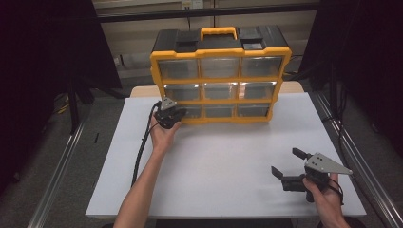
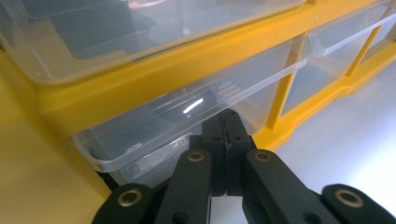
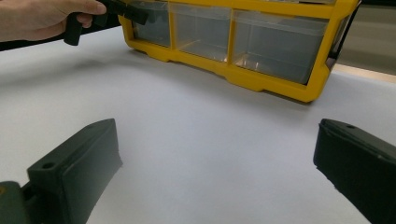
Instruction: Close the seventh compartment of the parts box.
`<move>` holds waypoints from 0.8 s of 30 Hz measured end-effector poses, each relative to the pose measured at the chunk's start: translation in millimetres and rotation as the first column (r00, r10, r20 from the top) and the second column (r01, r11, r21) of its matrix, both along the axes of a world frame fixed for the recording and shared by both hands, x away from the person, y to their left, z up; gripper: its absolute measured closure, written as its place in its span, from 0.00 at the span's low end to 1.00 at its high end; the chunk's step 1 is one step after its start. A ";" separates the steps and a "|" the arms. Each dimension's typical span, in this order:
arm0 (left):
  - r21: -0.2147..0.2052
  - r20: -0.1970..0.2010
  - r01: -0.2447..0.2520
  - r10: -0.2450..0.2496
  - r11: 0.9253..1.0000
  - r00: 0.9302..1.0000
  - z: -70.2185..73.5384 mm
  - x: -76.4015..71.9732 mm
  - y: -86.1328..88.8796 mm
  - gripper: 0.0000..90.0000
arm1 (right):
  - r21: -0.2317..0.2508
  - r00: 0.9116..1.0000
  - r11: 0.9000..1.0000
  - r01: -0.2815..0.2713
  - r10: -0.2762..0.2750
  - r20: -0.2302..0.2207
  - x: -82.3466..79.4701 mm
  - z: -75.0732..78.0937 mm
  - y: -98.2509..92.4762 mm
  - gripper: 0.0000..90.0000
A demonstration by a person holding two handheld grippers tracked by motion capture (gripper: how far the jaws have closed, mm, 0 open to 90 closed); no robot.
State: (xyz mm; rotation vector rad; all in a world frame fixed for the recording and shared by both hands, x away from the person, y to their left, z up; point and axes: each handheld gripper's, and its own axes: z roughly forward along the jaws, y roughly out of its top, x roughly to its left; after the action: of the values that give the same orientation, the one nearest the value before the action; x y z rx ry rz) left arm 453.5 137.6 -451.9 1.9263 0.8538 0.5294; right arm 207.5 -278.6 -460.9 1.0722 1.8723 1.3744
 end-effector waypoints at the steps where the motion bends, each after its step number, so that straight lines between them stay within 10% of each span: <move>1: 0.000 0.000 0.000 0.000 1.000 1.000 0.0 0.0 0.0 1.00 | 0.002 1.000 1.000 -0.001 0.001 0.000 -0.1 0.0 0.5 0.00; 24: -0.011 -0.003 0.035 -0.035 0.999 0.999 3.9 -12.2 3.5 0.78 | -0.017 1.000 1.000 0.010 -0.010 0.008 -3.6 1.3 2.6 0.00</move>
State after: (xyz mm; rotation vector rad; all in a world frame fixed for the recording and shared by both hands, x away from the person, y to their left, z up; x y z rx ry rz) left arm 441.3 141.1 -448.1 1.9287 0.8223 0.4999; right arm 203.9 -276.0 -459.6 1.0653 1.8675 1.3532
